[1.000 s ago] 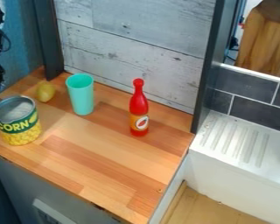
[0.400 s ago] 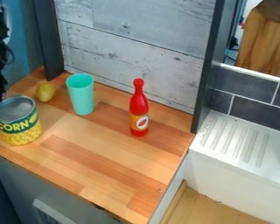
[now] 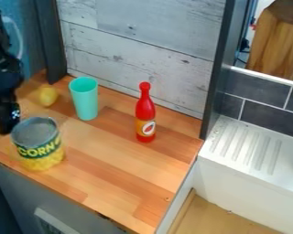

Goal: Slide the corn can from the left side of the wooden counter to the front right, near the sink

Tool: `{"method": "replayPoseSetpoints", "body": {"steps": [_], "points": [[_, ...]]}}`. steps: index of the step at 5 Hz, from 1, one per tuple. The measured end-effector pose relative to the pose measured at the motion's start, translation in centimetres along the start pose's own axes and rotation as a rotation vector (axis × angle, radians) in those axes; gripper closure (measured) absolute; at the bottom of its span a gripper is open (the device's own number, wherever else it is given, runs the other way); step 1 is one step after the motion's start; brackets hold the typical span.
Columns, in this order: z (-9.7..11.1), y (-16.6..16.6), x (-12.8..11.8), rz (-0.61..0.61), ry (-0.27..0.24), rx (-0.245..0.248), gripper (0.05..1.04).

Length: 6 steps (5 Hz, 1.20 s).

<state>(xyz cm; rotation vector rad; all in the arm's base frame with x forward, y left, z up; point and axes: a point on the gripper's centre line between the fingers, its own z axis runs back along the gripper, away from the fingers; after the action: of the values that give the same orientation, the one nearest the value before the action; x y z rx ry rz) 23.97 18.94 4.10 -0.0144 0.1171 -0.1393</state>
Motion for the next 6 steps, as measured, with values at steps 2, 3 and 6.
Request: {"method": "replayPoseSetpoints", "body": {"steps": [2, 3, 6], "points": [[-0.1, -8.7, 5.9, -0.235, -0.114, -0.105, 0.083], [0.0, -12.6, 7.4, -0.315, -0.094, -0.096, 0.083], [2.8, -11.9, 5.6, -0.265, -0.128, -0.148, 0.083]]}}
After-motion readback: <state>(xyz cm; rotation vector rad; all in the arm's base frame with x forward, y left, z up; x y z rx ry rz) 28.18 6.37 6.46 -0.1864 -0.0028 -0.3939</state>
